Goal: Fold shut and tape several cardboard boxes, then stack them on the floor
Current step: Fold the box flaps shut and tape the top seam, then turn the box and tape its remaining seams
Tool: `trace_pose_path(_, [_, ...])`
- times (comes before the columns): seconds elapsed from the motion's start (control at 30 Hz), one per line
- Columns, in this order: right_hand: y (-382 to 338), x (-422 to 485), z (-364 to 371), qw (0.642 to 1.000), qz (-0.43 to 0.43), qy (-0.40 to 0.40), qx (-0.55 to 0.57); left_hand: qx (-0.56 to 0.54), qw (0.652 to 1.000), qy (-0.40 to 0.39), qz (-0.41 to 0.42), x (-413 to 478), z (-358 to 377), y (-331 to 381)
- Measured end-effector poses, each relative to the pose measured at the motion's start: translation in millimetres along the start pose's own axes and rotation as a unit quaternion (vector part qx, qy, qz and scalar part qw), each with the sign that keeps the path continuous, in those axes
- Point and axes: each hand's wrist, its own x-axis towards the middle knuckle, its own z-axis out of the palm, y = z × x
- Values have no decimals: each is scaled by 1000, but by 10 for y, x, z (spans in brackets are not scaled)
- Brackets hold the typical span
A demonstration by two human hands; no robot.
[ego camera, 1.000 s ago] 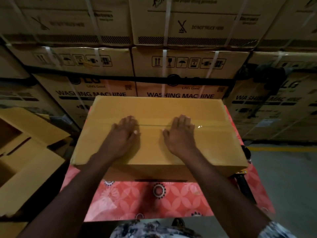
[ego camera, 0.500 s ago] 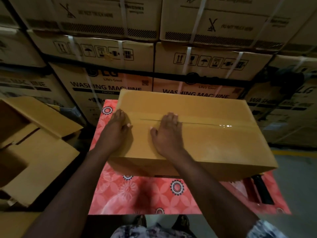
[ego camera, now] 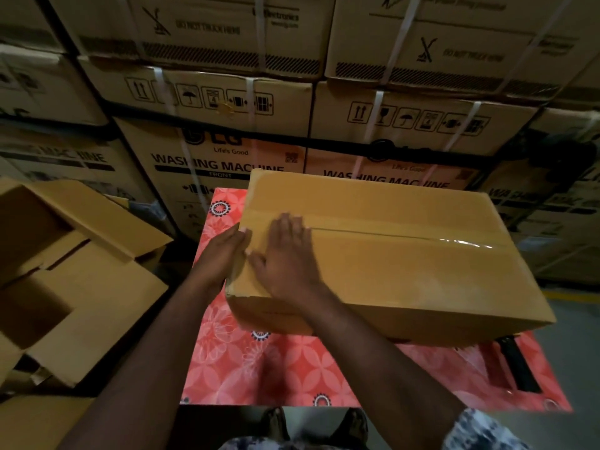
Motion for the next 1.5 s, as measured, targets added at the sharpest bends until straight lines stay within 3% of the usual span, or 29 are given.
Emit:
trace_pose_path(0.07, [-235, -62, 89, 997, -78, -1, 10, -32, 998, 4, -48, 77, 8, 41])
trace_pose_path(0.17, [-431, -68, 157, 998, -58, 23, 12, -9, 998, 16, -67, 326, -3, 226])
trace_pose_path(0.3, [-593, -150, 165, 998, -40, 7, -52, 117, 993, 16, 28, 819, 98, 569])
trace_pose_path(0.53, [-674, -243, 182, 993, -30, -20, -110, 156, 983, 1, 92, 1267, 171, 513])
trace_pose_path(0.7, [-715, -430, 220, 990, -69, -27, -117, 123, 984, 72, 105, 1095, -59, 345])
trace_pose_path(0.87, [-634, -558, 204, 972, -182, -47, -142, 96, 976, 157, 117, 755, -475, 152])
trace_pose_path(1.0, [-330, -741, 117, 947, -247, -41, -202, 46, 969, 210, 125, 458, -624, -1])
trace_pose_path(1.27, [762, -1434, -225, 917, -356, -42, -173, 50, 948, 286, 131, -449, -100, -593])
trace_pose_path(1.37, [1287, -1723, -369, 933, -349, -51, -75, 26, 953, 266, 141, -810, 360, -698])
trace_pose_path(1.5, [1957, -2077, -474, 962, -271, -29, 33, 1, 954, 264, 141, -1183, 900, -865])
